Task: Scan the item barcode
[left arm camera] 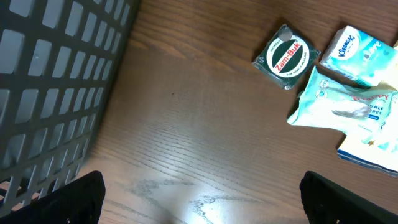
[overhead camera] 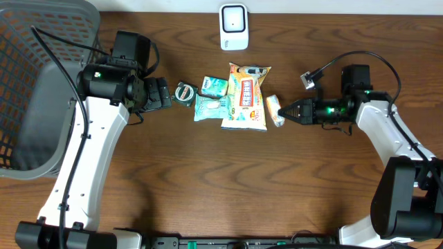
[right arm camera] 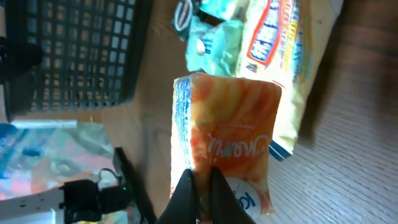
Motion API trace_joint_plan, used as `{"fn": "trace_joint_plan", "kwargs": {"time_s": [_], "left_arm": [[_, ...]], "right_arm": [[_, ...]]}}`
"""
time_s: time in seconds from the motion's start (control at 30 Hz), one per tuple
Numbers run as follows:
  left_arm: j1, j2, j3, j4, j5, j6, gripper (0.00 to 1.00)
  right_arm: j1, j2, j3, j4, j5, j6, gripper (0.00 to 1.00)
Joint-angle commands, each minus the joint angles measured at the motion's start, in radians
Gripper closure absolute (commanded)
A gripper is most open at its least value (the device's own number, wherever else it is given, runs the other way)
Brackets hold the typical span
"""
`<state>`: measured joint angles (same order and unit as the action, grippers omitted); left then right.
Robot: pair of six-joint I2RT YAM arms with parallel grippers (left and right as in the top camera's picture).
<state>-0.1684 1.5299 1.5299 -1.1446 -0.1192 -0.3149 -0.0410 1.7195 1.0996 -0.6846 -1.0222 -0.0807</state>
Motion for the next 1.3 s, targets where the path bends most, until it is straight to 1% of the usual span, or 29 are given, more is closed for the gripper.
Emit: {"fn": "trace_joint_plan", "kwargs": {"time_s": [0.0,0.07,0.27,0.5,0.67,0.8,0.83,0.87,0.9,1.03,1.1,1.17,1.27], "left_arm": [[0.002,-0.002,-0.001,-0.002,-0.016,-0.005,0.02],[0.002,-0.002,-0.001,-0.002,-0.016,-0.005,0.01],[0.002,-0.002,-0.001,-0.002,-0.016,-0.005,0.01],[0.002,-0.002,-0.001,-0.002,-0.016,-0.005,0.01],[0.002,-0.002,-0.001,-0.002,-0.016,-0.005,0.02],[0.002,-0.002,-0.001,-0.002,-0.016,-0.005,0.01],[0.002,-0.002,-0.001,-0.002,-0.016,-0.005,0.02],[0.002,-0.002,-0.001,-0.002,-0.016,-0.005,0.01],[0.002,-0.002,-0.001,-0.002,-0.016,-0.005,0.02],[0.002,-0.002,-0.001,-0.002,-0.016,-0.005,0.01],[0.002,-0.002,-0.001,-0.002,-0.016,-0.005,0.01],[0.002,-0.002,-0.001,-0.002,-0.016,-0.005,0.01],[0.002,-0.002,-0.001,-0.002,-0.016,-0.005,0.01]], "right_arm": [[-0.006,0.003,-0.044,0.021,0.156,0.017,0.99],[-0.006,0.003,-0.079,0.057,0.214,0.081,0.99],[-0.019,0.003,-0.163,0.208,0.229,0.174,0.99],[-0.095,0.003,-0.163,0.211,0.234,0.199,0.99],[-0.130,0.003,-0.163,0.188,0.320,0.200,0.98],[-0.147,0.003,-0.163,0.164,0.442,0.227,0.93],[-0.150,0.003,-0.163,0.159,0.477,0.238,0.86],[-0.155,0.003,-0.163,0.157,0.506,0.238,0.74],[-0.158,0.003,-0.162,0.156,0.522,0.238,0.70],[-0.183,0.003,-0.099,0.101,0.523,0.253,0.69],[-0.190,0.003,-0.042,0.049,0.531,0.252,0.64],[-0.190,0.003,0.021,-0.008,0.563,0.252,0.61],[-0.180,0.003,0.096,-0.077,0.575,0.252,0.61]]}}
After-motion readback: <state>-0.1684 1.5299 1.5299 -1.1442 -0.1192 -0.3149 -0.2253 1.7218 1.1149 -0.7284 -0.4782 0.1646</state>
